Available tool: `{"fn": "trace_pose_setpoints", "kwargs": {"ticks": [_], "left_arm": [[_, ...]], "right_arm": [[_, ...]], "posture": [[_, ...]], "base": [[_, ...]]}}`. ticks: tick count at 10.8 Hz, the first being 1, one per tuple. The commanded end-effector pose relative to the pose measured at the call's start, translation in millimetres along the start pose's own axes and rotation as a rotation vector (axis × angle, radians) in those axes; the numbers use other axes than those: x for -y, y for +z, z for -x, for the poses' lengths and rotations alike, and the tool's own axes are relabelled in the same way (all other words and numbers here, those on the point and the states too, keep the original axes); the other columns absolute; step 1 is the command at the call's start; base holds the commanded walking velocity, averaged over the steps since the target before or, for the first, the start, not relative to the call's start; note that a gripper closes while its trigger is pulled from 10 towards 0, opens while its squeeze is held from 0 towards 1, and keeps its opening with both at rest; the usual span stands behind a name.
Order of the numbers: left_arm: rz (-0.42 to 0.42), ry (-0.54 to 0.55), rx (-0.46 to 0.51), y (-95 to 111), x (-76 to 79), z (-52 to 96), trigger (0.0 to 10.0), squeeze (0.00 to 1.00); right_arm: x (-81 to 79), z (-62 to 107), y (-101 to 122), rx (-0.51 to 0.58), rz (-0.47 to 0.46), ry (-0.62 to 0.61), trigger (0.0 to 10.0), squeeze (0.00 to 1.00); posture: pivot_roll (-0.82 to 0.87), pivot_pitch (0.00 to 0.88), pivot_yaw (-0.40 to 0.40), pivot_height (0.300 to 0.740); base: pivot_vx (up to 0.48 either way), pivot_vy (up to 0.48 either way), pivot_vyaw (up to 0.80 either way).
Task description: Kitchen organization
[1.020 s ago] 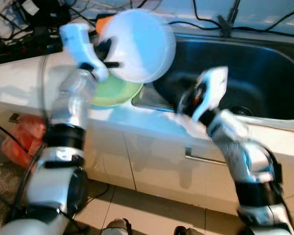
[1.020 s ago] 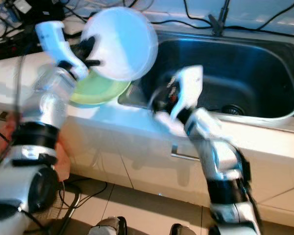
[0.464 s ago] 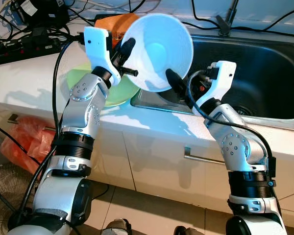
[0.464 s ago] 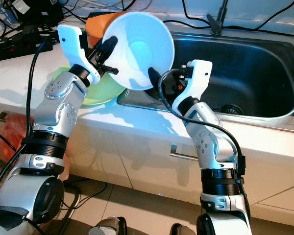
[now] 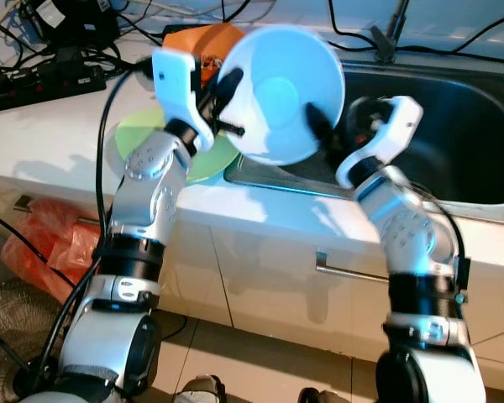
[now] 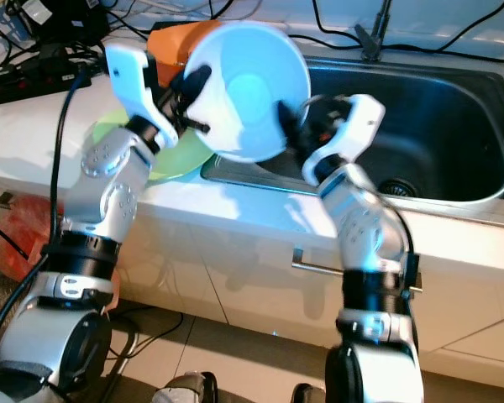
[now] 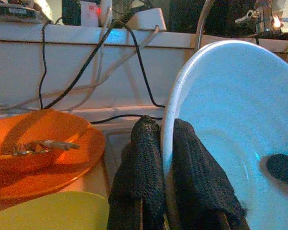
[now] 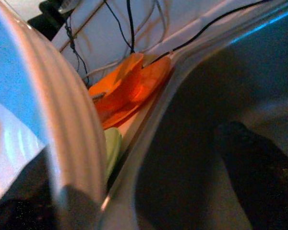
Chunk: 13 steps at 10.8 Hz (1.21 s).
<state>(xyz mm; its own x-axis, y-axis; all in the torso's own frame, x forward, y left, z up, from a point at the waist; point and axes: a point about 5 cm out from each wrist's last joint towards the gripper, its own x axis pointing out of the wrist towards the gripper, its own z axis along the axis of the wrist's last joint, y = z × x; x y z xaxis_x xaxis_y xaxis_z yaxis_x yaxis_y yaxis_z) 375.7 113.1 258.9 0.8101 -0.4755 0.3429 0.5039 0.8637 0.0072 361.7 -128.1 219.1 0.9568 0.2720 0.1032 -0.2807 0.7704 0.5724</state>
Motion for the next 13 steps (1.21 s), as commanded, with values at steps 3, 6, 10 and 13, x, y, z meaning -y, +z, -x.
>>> {"fn": "trace_pose_setpoints", "kwargs": {"ticks": [3,6,10,13], "left_arm": [[-0.031,-0.020,0.062,13.3,2.1,-1.1,0.0,0.00],[-0.039,-0.001,0.064,13.4,-0.4,-0.7,0.0,0.00],[-0.075,0.108,0.059,17.9,-19.7,-0.8,0.0,0.00],[-0.114,0.164,0.034,19.9,-34.3,-0.1,6.9,0.00]], "right_arm": [[5.0,-2.3,4.3,0.008,-0.041,-0.048,0.0,0.00],[10.4,-1.4,1.5,-0.009,-0.079,-0.073,0.0,0.00],[13.0,0.1,1.5,-0.014,-0.096,-0.075,0.0,0.00],[12.7,1.0,0.1,-0.021,-0.110,-0.066,0.0,0.00]], "posture": [[0.10,0.110,0.080,0.740],[0.10,0.112,0.077,0.740],[0.10,0.111,0.079,0.740],[0.10,0.112,0.079,0.740]], "base": [[0.000,0.000,0.00],[0.000,0.000,0.00],[0.000,0.000,0.00],[0.000,0.000,0.00]]}}
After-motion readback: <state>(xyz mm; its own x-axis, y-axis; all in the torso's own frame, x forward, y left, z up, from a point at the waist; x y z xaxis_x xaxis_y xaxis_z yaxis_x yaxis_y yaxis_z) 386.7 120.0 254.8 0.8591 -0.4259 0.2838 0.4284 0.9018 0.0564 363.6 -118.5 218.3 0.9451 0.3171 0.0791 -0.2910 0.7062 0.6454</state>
